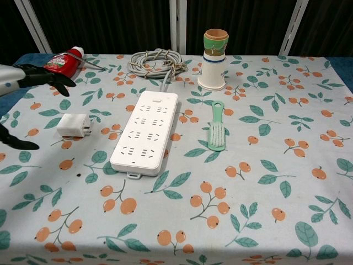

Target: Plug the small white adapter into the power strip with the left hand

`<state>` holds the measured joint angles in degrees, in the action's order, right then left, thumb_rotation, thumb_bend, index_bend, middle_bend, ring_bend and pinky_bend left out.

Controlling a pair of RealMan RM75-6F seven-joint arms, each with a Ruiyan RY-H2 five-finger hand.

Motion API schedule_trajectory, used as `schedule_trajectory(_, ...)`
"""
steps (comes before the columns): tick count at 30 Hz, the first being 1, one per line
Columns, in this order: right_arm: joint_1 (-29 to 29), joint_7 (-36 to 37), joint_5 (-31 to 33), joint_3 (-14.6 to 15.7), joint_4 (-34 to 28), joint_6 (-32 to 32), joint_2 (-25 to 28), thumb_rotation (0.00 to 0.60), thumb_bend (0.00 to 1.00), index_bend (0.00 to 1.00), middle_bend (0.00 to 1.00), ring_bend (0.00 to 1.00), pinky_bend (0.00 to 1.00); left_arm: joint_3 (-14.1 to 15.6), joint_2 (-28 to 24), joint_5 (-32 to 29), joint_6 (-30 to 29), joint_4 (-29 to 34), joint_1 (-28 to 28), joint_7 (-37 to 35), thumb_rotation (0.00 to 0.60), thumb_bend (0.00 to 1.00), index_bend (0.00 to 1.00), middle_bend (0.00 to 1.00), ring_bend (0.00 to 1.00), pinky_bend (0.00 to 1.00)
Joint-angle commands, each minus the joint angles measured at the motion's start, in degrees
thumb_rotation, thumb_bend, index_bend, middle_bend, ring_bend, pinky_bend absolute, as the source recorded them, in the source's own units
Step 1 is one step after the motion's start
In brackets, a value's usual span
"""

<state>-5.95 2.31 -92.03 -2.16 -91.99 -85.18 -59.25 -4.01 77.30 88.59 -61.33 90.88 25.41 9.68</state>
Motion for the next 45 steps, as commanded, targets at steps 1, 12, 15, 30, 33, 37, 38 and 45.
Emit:
schedule_trajectory(1,0.2,0.2,0.2,0.0,0.2,-0.2,0.0,0.6,0.23,0.0,0.07,0.0,0.0,-1.2,2.4,-4.5,4.7,-1.7,2.9,2.1,0.6,0.04,0.11,0.18,0.05,0.0)
schedule_trajectory(12,0.1,1.1,1.0,0.0,1.3,0.3,-0.5,0.6,0.23,0.0,0.07,0.0,0.0,-1.3,4.6,-9.7,6.5,-4.0,4.2,2.2,0.6,0.04,0.11,0.18,0.05,0.0)
schedule_trajectory(15,0.1,1.4,1.2,0.0,1.7,0.4,-0.6,0.6,0.23,0.0,0.07,0.0,0.0,-0.9,4.7,-10.3,7.0,-4.0,4.6,2.2,0.6,0.04,0.11,0.18,0.05,0.0)
schedule_trajectory(30,0.3,2.6,1.7,0.1,2.9,0.4,-1.1,0.6,0.23,0.0,0.07,0.0,0.0,-1.3,5.2,-16.1,11.1,-5.5,7.2,1.1,0.6,0.04,0.11,0.24,0.05,0.0)
schedule_trajectory(33,0.4,2.6,1.7,0.1,3.0,0.2,-1.2,0.6,0.23,0.0,0.07,0.0,0.0,-1.5,5.2,-16.9,11.8,-5.9,7.6,0.3,0.6,0.04,0.11,0.25,0.05,0.0)
schedule_trajectory(37,0.5,2.6,1.8,0.1,3.0,0.1,-1.4,0.6,0.23,0.0,0.07,0.0,0.0,-1.8,5.2,-17.7,12.8,-6.7,8.2,-1.6,0.6,0.04,0.11,0.26,0.05,0.0)
schedule_trajectory(38,0.5,2.6,1.8,0.1,3.1,0.1,-1.4,0.6,0.23,0.0,0.07,0.0,0.0,-1.9,5.2,-17.8,12.9,-6.9,8.3,-2.0,0.6,0.04,0.11,0.26,0.05,0.0)
schedule_trajectory(45,0.6,2.5,2.0,0.0,3.2,-0.2,-1.6,0.6,0.23,0.0,0.07,0.0,0.0,-1.9,5.3,-18.5,13.8,-8.5,9.0,-4.2,0.6,0.04,0.11,0.27,0.05,0.0)
